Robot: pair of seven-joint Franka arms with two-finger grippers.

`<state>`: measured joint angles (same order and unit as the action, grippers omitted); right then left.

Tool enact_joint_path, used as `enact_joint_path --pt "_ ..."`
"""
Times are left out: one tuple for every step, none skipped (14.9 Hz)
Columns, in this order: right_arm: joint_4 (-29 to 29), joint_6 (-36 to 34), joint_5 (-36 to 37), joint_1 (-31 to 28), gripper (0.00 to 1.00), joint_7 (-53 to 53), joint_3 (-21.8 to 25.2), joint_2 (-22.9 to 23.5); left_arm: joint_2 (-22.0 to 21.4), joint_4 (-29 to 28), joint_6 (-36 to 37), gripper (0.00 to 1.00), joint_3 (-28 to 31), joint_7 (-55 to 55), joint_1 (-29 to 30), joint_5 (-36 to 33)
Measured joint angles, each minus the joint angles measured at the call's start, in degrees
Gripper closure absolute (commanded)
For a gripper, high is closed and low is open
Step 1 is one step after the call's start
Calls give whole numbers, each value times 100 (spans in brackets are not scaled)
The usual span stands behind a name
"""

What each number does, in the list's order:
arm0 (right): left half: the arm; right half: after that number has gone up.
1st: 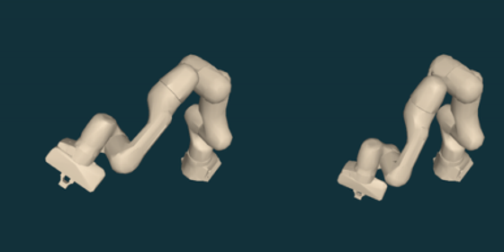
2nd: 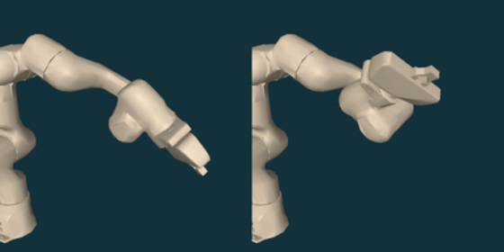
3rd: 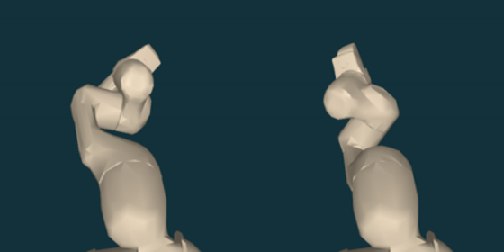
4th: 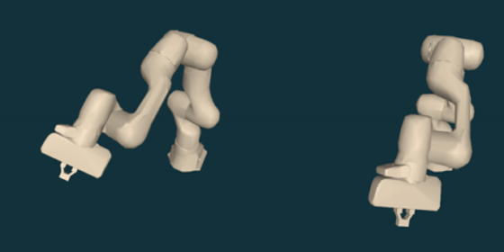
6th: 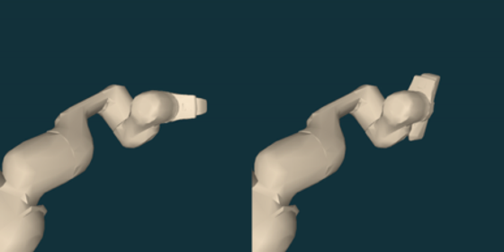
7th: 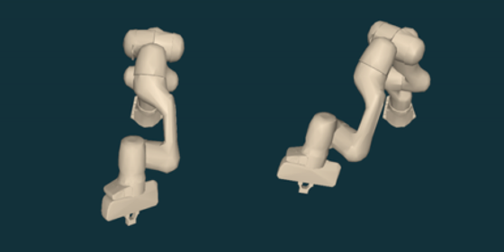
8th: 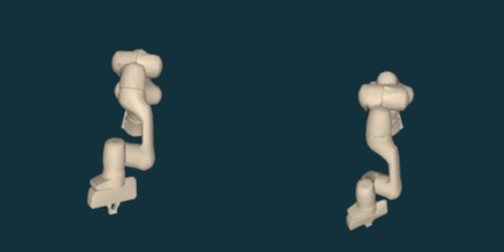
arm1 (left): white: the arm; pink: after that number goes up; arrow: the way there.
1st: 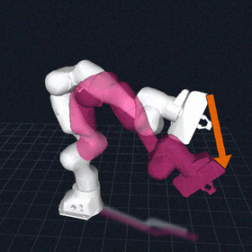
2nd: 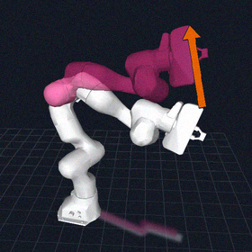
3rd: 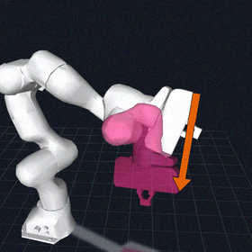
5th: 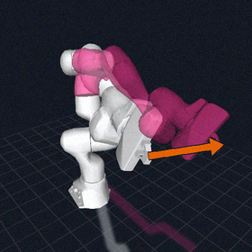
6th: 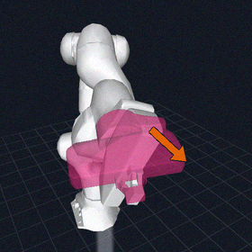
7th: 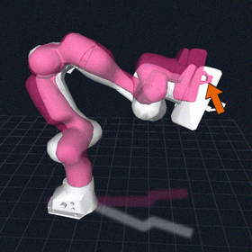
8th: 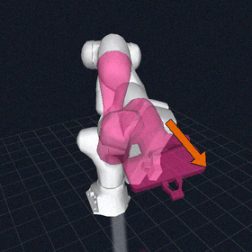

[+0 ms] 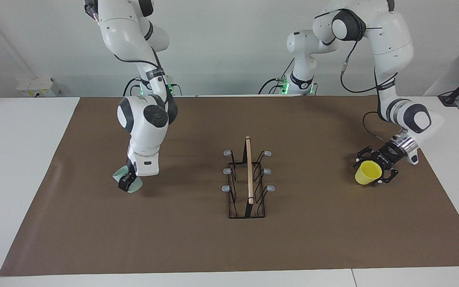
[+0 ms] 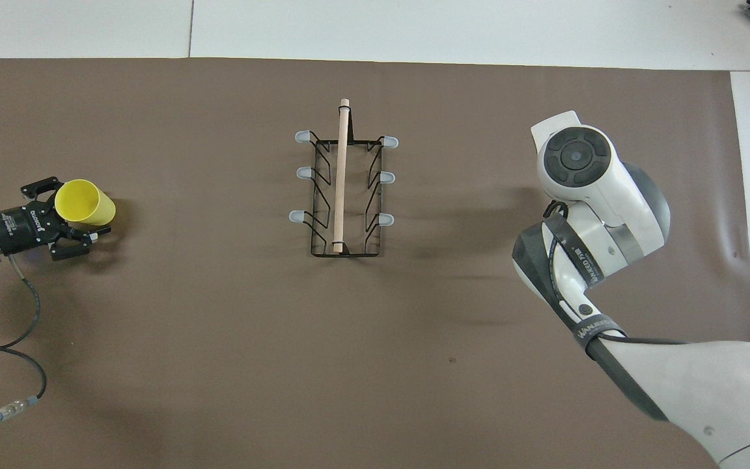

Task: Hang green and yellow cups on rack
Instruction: 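Grasp the yellow cup with the left gripper while the right gripper grasps the green cup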

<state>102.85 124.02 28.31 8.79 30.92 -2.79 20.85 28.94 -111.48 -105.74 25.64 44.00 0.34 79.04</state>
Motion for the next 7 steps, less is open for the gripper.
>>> enact_joint_path --pt "-30 19 -159 14 100 -139 -5 0 -5 0 -1 64 0 -13 -5 6" --pt "-41 59 -253 24 100 -289 -11 0 -15 0 -5 98 -2 -16 -14 13" --pt "-40 127 -310 32 100 -414 -14 3 -25 0 -12 100 -3 -16 -21 22" --pt "-40 201 -384 35 100 -484 -14 10 -35 1 -19 100 -3 -28 -23 32" --pt "-40 254 -480 35 100 -502 -14 19 -50 3 -28 100 -3 -86 -23 42" --pt "-40 278 -543 35 100 -518 -14 25 -70 4 -39 100 0 -170 -23 48" --pt "-40 285 -576 35 100 -545 -14 27 -97 10 -50 100 8 -251 -23 56"
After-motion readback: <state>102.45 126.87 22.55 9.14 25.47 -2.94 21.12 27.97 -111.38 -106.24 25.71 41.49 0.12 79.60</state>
